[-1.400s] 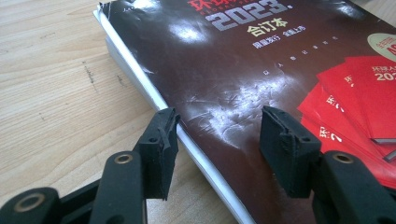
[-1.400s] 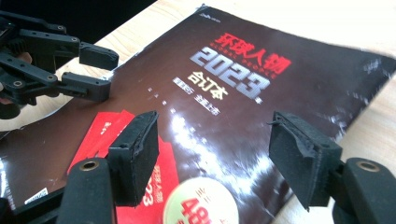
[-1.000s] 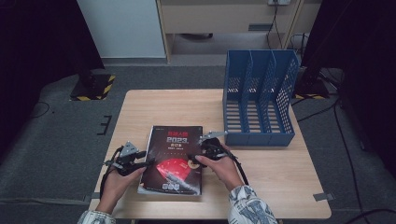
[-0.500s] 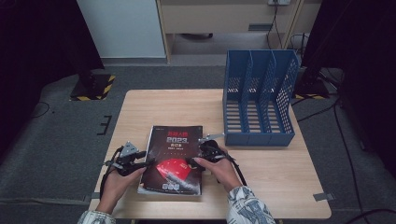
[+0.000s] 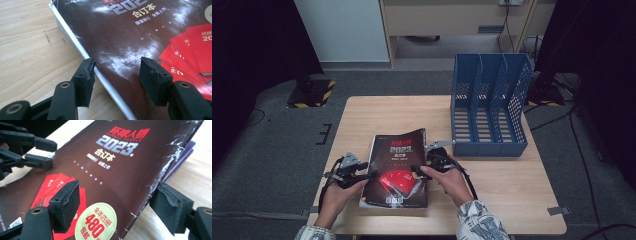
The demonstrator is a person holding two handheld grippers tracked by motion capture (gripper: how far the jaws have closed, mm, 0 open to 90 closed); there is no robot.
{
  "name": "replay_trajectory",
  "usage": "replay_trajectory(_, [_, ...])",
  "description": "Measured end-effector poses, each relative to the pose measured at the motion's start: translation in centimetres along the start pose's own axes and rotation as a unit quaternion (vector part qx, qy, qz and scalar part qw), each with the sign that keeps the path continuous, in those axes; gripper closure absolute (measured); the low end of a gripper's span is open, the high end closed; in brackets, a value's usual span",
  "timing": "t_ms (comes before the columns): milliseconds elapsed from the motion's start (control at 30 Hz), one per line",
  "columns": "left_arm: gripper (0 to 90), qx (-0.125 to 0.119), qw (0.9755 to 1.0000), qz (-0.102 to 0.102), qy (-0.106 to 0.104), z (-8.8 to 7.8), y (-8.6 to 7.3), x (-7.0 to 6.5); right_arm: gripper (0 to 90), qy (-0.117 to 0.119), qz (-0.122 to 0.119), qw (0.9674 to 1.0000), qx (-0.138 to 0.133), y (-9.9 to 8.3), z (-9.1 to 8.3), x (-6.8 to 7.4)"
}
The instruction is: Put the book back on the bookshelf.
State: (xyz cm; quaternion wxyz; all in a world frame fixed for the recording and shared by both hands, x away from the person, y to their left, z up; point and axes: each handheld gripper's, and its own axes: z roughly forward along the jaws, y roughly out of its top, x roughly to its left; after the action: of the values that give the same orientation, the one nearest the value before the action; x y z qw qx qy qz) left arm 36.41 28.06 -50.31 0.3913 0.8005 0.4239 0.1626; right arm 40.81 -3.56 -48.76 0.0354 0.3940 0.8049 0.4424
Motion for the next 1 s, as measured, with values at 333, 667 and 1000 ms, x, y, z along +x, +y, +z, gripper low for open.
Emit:
replay_trajectory(333, [44.0,0.001,1.0,-0.001,-0.001,0.0,0.0,0.2,29.7,0.019,-0.027,0.9994,-0.014,1.5,-0.4,1.3])
replay_trajectory(667, [43.9,0.001,1.0,-0.001,-0.006,0.0,0.0,0.4,33.0,0.026,-0.027,0.9991,-0.019,2.2,-0.1,1.6])
replay_trajectory(1000, [43.5,0.001,1.0,-0.001,-0.009,0.1,0.1,0.4,33.6,0.029,-0.016,0.9992,0.021,2.4,2.0,1.4])
